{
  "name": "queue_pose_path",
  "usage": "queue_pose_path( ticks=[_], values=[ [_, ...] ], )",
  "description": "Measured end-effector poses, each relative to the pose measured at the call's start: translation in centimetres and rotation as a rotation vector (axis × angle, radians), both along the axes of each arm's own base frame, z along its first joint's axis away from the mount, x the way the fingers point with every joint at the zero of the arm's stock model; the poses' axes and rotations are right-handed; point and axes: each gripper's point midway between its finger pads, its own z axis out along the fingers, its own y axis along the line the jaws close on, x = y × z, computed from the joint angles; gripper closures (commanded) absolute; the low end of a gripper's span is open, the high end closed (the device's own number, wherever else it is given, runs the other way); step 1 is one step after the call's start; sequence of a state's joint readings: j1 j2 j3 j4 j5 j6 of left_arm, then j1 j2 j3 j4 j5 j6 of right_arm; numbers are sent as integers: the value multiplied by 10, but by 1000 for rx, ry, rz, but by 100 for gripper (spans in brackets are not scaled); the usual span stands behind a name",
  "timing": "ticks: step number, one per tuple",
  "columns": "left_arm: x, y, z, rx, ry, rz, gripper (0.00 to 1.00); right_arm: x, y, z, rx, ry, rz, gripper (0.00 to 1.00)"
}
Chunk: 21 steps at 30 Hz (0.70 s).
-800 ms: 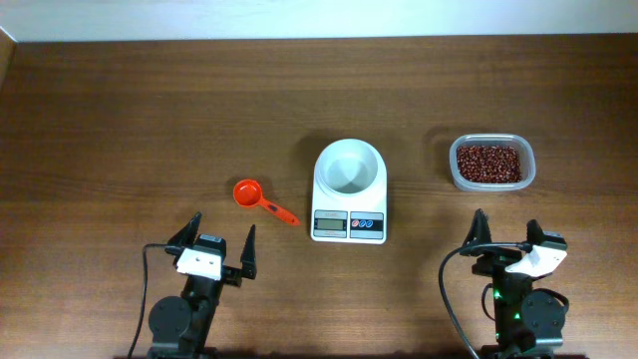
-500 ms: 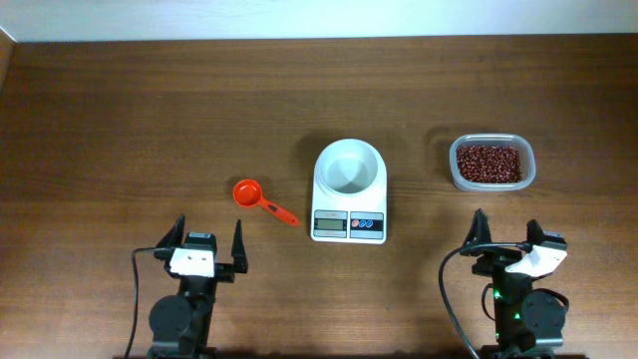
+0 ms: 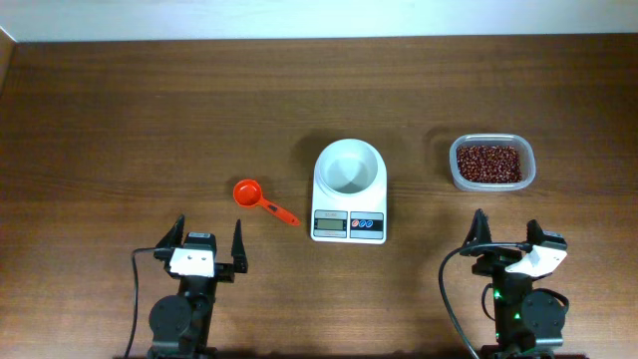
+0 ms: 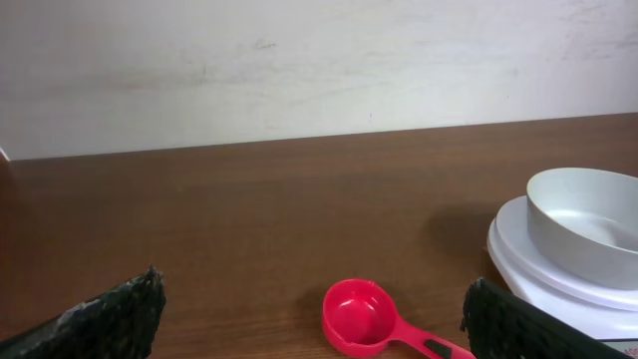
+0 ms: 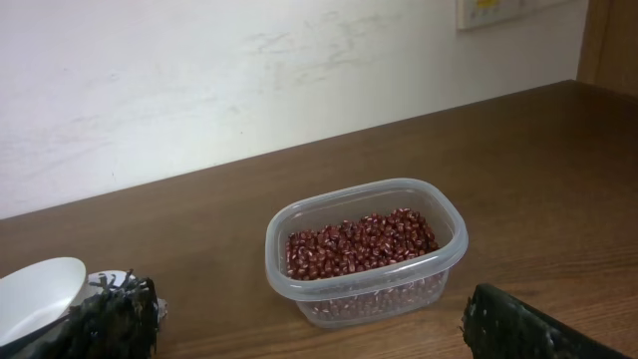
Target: Scoop and weigh 50g on scale
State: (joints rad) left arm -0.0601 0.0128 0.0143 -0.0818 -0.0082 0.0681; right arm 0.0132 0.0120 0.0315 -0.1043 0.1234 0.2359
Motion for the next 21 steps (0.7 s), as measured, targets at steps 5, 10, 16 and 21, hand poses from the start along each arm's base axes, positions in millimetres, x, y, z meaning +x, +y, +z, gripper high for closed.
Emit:
queue_pose_path(
  ticks=[5,10,16,21],
  values=[
    [0,0,0,0,0,0,1,0,0,0,0,0,0,1],
    [0,0,0,0,0,0,1,0,0,0,-1,0,0,1],
    [0,0,0,0,0,0,1,0,0,0,0,0,0,1],
    [-1,-16,12,-8,-50,-91,1,0,0,0,0,0,0,1]
  ],
)
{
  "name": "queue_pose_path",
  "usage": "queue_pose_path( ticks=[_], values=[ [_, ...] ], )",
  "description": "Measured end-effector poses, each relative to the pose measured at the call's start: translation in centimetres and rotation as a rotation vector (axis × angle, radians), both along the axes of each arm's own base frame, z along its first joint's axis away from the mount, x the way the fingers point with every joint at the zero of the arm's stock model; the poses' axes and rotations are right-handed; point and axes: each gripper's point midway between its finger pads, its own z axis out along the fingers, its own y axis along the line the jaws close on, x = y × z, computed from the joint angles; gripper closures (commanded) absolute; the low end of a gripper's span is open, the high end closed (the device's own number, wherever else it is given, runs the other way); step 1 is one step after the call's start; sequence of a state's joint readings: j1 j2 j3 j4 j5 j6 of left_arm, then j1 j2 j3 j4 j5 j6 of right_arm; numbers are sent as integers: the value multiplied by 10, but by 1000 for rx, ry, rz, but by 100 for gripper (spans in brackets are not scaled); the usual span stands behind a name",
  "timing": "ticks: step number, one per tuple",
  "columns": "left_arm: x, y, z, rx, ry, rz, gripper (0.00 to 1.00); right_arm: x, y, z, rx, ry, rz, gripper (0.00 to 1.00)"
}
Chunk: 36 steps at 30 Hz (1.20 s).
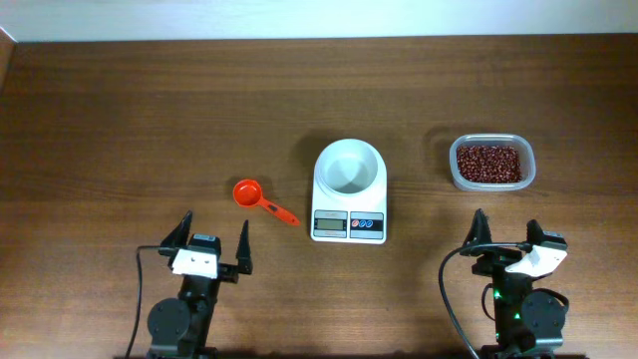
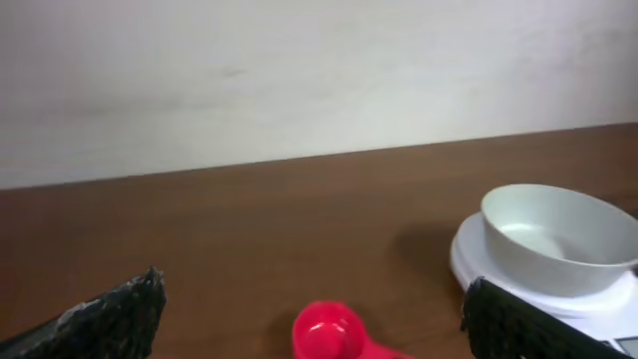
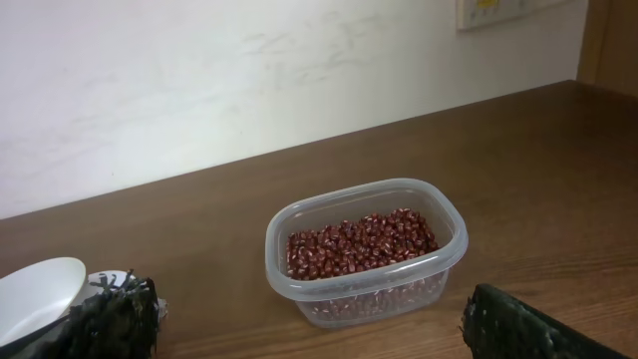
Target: Scoop and weigh 50g on scale
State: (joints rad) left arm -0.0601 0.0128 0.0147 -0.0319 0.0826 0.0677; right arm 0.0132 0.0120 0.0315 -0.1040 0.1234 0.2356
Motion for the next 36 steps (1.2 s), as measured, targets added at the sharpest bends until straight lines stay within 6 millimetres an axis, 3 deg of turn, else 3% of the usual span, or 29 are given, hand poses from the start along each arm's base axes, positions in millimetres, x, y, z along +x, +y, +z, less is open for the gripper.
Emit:
queue_pose_path(
  ticks=[3,7,11,15,16,19,23,28,31,34,36],
  values=[
    [-2,-3,8,-6,-15,-19,1,0,0,0,0,0,0,1],
    [-10,-6,53,-13,-107,-38,1,0,0,0,0,0,0,1],
    [-25,-5,108,-18,-230,-38,1,0,0,0,0,0,-1,1],
    [-57,3,193,-6,-473,1,1,0,-1,0,0,0,-4,1],
    [-60,5,204,5,-507,13,1,0,-1,0,-1,0,-5,1],
    [-59,6,237,51,-562,36,1,0,-1,0,0,-1,-8,1],
    [-37,6,287,82,-539,48,1,0,-1,0,0,0,-8,1],
    [34,1,301,115,-190,26,1,0,-1,0,0,-1,-8,1],
    [60,-12,296,124,-45,-51,1,0,-1,0,0,0,-8,1],
    [70,-23,230,124,221,-131,1,0,-1,0,0,0,-8,1],
    [62,-24,192,122,392,-149,1,0,-1,0,-1,0,-8,1]
  ],
)
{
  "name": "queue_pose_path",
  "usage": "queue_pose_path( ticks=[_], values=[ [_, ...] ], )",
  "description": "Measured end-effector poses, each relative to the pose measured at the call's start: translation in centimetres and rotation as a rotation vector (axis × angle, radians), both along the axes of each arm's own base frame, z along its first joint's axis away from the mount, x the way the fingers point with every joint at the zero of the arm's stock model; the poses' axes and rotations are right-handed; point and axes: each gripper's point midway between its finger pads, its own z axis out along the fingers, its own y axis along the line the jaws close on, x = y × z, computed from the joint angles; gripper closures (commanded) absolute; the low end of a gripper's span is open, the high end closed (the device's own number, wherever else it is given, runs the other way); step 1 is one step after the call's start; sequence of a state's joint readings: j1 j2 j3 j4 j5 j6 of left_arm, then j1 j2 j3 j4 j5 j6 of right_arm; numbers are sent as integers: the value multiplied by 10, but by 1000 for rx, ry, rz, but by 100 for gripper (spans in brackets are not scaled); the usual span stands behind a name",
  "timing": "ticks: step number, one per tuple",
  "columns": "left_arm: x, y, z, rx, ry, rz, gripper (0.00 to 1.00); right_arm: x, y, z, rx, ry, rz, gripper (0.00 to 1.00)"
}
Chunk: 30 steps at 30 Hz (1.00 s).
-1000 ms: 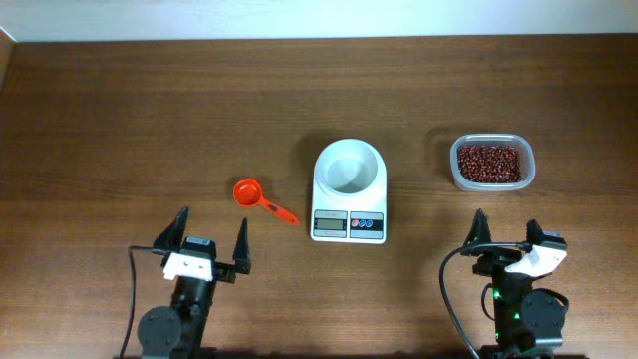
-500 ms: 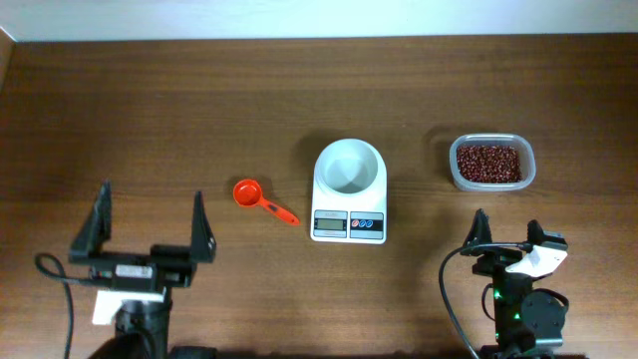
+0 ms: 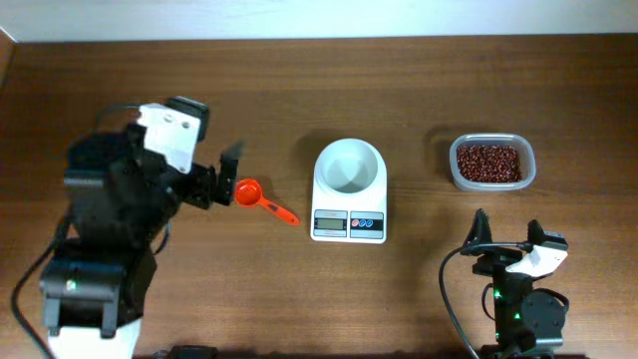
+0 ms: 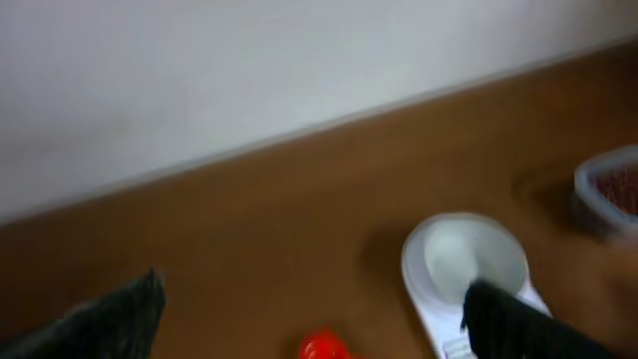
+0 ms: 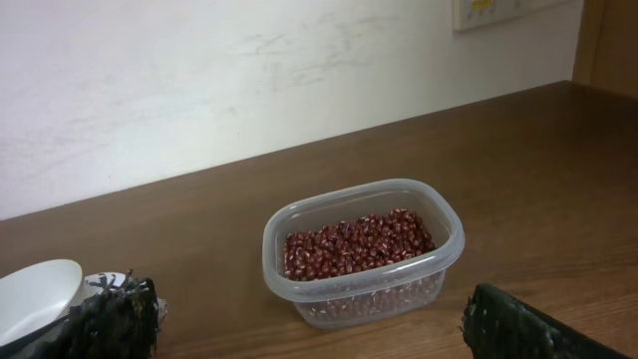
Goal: Scoop and weigh 50g on scale
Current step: 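Move the left gripper to the red scoop and grasp its cup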
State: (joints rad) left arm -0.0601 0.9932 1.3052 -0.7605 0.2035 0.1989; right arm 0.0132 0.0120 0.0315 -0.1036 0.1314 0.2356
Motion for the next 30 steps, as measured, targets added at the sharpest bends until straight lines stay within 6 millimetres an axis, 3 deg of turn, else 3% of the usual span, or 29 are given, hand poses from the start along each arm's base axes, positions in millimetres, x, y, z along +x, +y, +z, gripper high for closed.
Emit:
queue_pose_path(
  ticks=[3,6,8,9,10,13,14,19,23,30],
  values=[
    [-7,0,-61,-7,252,10,1,0,0,0,0,0,0,1],
    [4,3,-144,-108,370,117,1,0,0,0,0,0,-2,1],
    [-4,5,-199,-192,447,200,1,0,0,0,0,0,-3,1],
    [-18,7,-236,-260,531,276,1,0,-1,0,0,0,-3,1],
    [-23,7,-248,-299,558,314,1,0,-1,0,0,0,-3,1],
    [-25,7,-255,-363,578,367,1,0,-1,0,0,0,-3,1],
    [-20,7,-251,-382,553,370,17,0,0,0,0,0,-3,1],
    [-12,14,-246,-436,519,445,25,0,-1,0,-1,0,-3,1],
    [0,26,-280,-537,597,663,37,0,-1,0,0,0,-3,1],
    [22,26,-332,-594,673,767,44,0,-1,0,0,-1,-3,1]
  ],
)
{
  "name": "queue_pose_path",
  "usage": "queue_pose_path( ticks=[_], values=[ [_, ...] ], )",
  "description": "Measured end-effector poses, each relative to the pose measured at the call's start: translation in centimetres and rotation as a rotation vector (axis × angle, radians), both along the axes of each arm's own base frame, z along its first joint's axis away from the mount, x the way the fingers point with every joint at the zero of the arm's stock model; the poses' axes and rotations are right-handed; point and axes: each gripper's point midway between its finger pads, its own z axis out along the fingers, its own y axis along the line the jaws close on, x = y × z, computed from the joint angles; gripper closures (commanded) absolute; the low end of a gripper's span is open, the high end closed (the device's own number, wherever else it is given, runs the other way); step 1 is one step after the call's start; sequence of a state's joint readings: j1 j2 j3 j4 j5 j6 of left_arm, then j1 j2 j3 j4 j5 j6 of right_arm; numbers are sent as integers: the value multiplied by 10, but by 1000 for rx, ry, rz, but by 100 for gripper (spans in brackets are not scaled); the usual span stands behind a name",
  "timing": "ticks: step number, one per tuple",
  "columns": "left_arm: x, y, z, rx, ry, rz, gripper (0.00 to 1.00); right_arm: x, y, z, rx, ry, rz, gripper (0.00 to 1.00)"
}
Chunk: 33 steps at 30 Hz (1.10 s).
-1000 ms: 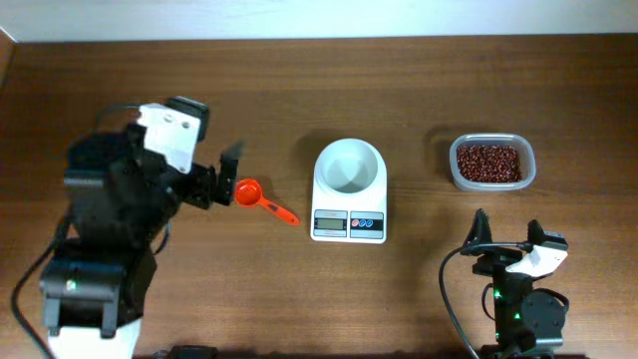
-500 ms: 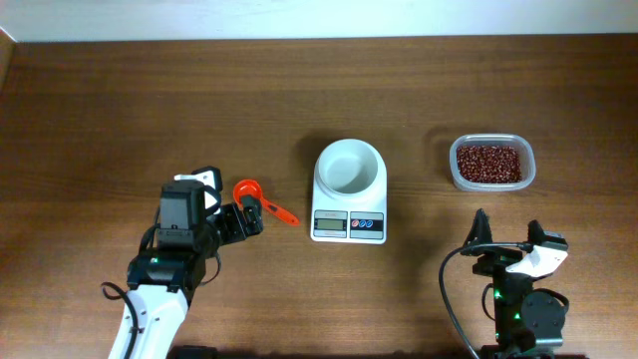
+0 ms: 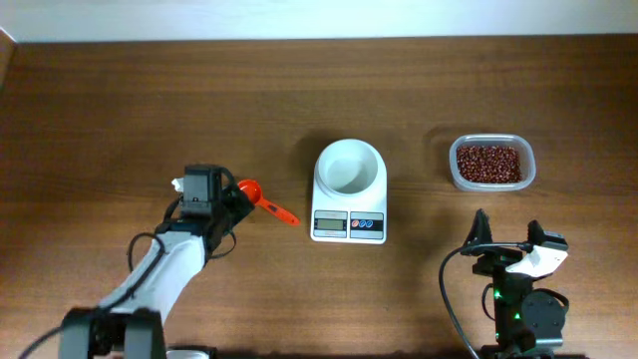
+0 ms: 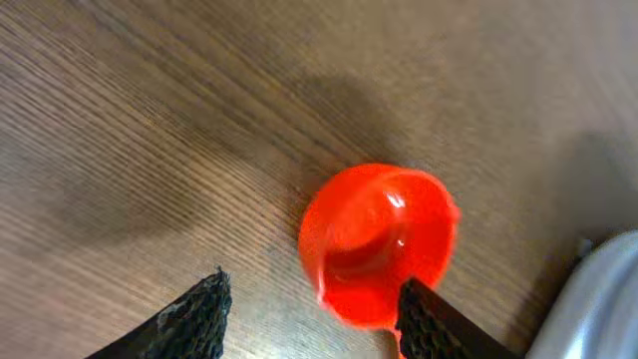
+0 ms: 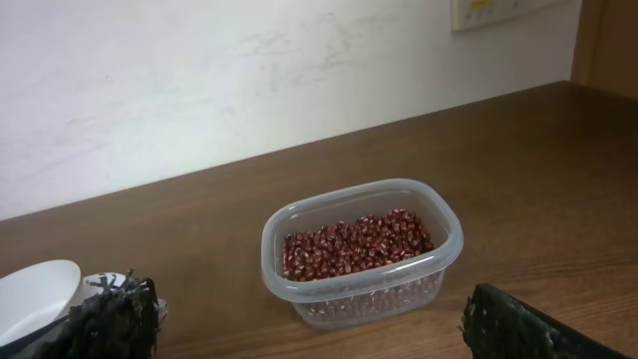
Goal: Scoop and weigh 50g on scale
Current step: 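Move the left gripper to the red scoop and grasp its cup, then lift the red scoop with the left gripper toward the scale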
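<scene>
A red scoop (image 3: 251, 192) lies on the table left of the scale, its handle pointing toward the scale. My left gripper (image 3: 231, 197) is low over the table, tilted down at the scoop. In the left wrist view the scoop's bowl (image 4: 379, 239) lies just ahead of the open left gripper (image 4: 314, 289), close to the right finger (image 4: 439, 321). The white scale (image 3: 349, 211) carries an empty white bowl (image 3: 349, 165). A clear tub of red beans (image 3: 490, 163) stands at the right, also seen as the tub (image 5: 361, 249). My right gripper (image 3: 505, 225) rests open at the front edge.
The scale's edge (image 4: 608, 299) shows at the right of the left wrist view. The white bowl (image 5: 35, 294) peeks in at the left of the right wrist view. A wall runs along the table's far edge.
My left arm was raised high above the table to the left of the scoop; now the gripper is low at the table with the scoop's bowl just ahead of its open fingers. The right arm has not moved.
My left gripper rested open at the front edge, facing the scoop from a distance, then had turned slightly right. Later it was high above the table, left of the scoop. Now it is down at the scoop's bowl. The right gripper stayed put throughout.
</scene>
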State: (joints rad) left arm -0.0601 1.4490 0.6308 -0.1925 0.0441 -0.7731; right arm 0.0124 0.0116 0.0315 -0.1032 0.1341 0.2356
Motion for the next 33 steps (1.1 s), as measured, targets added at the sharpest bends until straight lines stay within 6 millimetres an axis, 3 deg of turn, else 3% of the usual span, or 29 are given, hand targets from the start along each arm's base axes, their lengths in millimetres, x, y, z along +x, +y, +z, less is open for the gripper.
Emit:
queue_pose_path(
  ticks=[7,17,23,28,33],
  values=[
    [2,0,-17,-5,30,13,46,0,0,0,0,1,0,1],
    [10,3,-14,6,-1,25,46,0,0,0,0,1,0,1],
    [10,5,-14,19,-3,33,55,0,0,0,0,1,0,1],
    [11,5,-14,17,-6,36,57,0,0,0,0,1,0,1],
    [15,-5,-11,34,-30,7,60,0,0,0,0,1,0,1]
  ],
)
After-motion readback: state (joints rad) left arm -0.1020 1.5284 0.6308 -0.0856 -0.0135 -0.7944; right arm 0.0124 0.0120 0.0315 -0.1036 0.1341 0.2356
